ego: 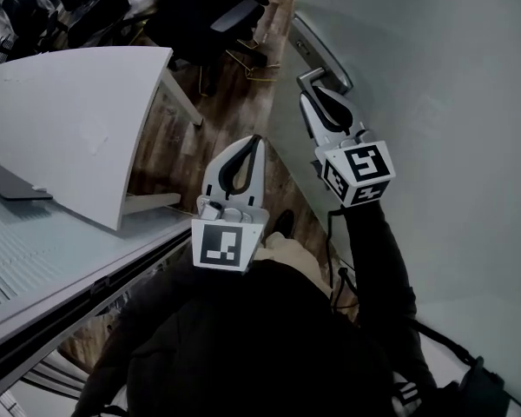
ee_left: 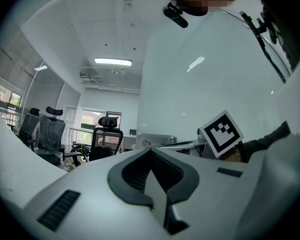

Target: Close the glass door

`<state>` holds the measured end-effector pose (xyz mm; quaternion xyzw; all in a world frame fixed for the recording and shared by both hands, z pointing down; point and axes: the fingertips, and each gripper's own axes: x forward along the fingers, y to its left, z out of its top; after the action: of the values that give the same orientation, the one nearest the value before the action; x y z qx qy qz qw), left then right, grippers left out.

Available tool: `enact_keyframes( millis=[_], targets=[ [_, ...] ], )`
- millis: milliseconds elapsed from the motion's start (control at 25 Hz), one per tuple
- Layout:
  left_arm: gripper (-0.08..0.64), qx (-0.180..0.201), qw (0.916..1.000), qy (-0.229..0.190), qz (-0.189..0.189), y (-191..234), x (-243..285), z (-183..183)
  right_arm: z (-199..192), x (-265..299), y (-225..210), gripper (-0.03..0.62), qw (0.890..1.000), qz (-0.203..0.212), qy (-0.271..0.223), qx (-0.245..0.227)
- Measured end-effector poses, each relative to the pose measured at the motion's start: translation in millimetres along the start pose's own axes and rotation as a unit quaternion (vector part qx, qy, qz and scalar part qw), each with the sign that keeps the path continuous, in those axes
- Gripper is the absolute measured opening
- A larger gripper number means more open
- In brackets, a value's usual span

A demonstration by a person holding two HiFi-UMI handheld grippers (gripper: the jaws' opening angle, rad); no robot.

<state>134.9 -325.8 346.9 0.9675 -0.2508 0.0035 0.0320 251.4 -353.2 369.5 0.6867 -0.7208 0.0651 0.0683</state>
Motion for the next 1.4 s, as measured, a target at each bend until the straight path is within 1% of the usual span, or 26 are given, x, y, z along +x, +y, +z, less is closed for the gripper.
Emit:
enact_keyframes(
  millis=[200, 280, 400, 600, 720, 840, 960, 1160, 1400],
  targets=[
    [-0.003, 0.005, 0.9999, 0.002, 0.010, -7, -13, 10, 3, -5, 26, 0.067, 1.000, 0.029, 0.001, -0.002],
    [-0.003, 0.007, 0.9998, 0.000, 0.019, -5, -26, 12, 3, -8, 45, 0.067, 0.999, 0.042, 0.000, -0.007],
    [-0.003, 0.011, 0.9991, -0.004, 0.041, 1, -56, 15, 5, -11, 79, 0.069, 0.998, 0.064, -0.001, -0.014],
    [-0.003, 0.012, 0.9969, -0.002, 0.077, -5, -100, 15, 5, -20, 116, 0.069, 0.996, 0.092, 0.000, -0.018],
    [-0.003, 0.015, 0.9946, 0.006, 0.102, -2, -129, 11, 5, -25, 138, 0.069, 0.994, 0.108, -0.003, -0.020],
    [-0.003, 0.015, 0.9918, 0.001, 0.127, 7, -155, 11, -1, -28, 165, 0.069, 0.992, 0.128, -0.001, -0.021],
    [-0.003, 0.020, 0.9912, -0.001, 0.131, 7, -176, 11, -2, -34, 188, 0.069, 0.990, 0.142, -0.003, -0.023],
    [-0.003, 0.011, 0.9910, -0.002, 0.133, 13, -208, 10, -4, -46, 223, 0.069, 0.986, 0.162, -0.006, -0.025],
    [-0.003, 0.011, 0.9928, -0.011, 0.119, 23, -260, 9, -14, -66, 279, 0.067, 0.983, 0.179, -0.006, -0.032]
  ],
)
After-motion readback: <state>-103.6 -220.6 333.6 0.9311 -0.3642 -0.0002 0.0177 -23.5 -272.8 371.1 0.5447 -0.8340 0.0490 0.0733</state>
